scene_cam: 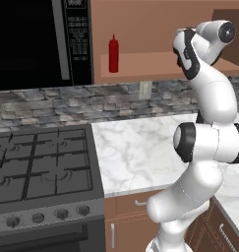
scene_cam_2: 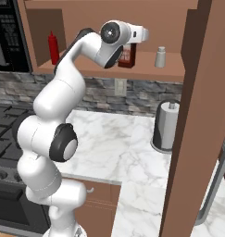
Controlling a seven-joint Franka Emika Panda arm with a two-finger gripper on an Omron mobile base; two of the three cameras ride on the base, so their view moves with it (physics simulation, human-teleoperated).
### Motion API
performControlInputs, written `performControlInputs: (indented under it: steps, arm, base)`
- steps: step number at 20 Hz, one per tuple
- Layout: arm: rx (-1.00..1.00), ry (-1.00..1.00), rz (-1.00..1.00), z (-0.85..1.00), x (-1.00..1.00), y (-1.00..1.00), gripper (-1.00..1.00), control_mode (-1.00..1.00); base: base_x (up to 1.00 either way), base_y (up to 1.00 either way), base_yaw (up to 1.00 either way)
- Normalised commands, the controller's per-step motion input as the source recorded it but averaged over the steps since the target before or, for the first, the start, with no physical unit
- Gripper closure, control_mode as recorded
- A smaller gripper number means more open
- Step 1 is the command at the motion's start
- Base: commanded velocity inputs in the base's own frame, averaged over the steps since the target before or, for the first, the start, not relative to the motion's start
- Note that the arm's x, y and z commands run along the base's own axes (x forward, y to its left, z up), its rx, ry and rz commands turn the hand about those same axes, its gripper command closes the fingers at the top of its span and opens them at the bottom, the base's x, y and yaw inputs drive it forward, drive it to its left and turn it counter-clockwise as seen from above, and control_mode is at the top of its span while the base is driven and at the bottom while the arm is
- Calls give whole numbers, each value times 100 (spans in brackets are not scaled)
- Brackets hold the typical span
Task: Collect the paprika, ketchup, and shaker from the cabinet and place them next to the stove.
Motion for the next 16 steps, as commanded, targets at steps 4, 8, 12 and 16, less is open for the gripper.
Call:
performControlInputs:
  steps: [4,8,12,16]
  arm:
    - [0,0,0,0,0,0,-100,-100]
    - [-1,0,0,0,-3,0,-100,-100]
    - [-1,0,0,0,-7,8,-100,-100]
    - [-1,1,-4,0,0,8,-100,-100]
  base:
    - [0,0,0]
    - [0,0,0]
    - [0,0,0]
    - [0,0,0]
